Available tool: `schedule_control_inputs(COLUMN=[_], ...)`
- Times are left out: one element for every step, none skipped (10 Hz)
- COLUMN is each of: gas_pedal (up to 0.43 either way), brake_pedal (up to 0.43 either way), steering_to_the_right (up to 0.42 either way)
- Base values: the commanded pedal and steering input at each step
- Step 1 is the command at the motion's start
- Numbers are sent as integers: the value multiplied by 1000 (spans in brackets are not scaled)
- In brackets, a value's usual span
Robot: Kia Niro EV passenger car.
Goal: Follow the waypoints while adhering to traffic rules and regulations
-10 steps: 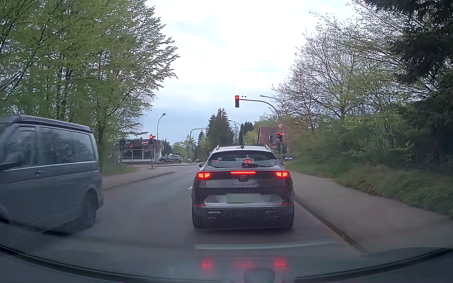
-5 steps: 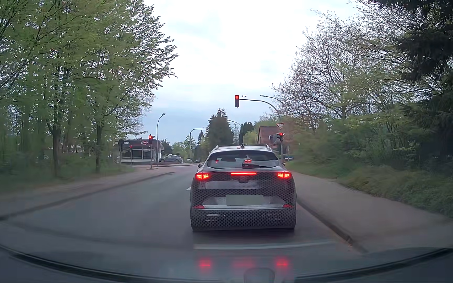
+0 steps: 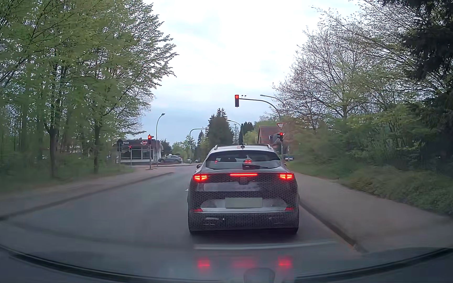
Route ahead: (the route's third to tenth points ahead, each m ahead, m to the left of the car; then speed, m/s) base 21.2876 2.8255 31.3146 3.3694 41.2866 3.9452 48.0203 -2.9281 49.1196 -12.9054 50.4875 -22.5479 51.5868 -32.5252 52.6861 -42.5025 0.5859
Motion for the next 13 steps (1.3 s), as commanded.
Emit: schedule_control_inputs(gas_pedal=[0,0,0,0,0,0,0,0,0,0,0,0,0], brake_pedal=[67,73,79,85,98,104,116,128,134,134,140,146,146], steering_to_the_right=[2,2,2,2,2,2,2,2,2,2,2,2,2])
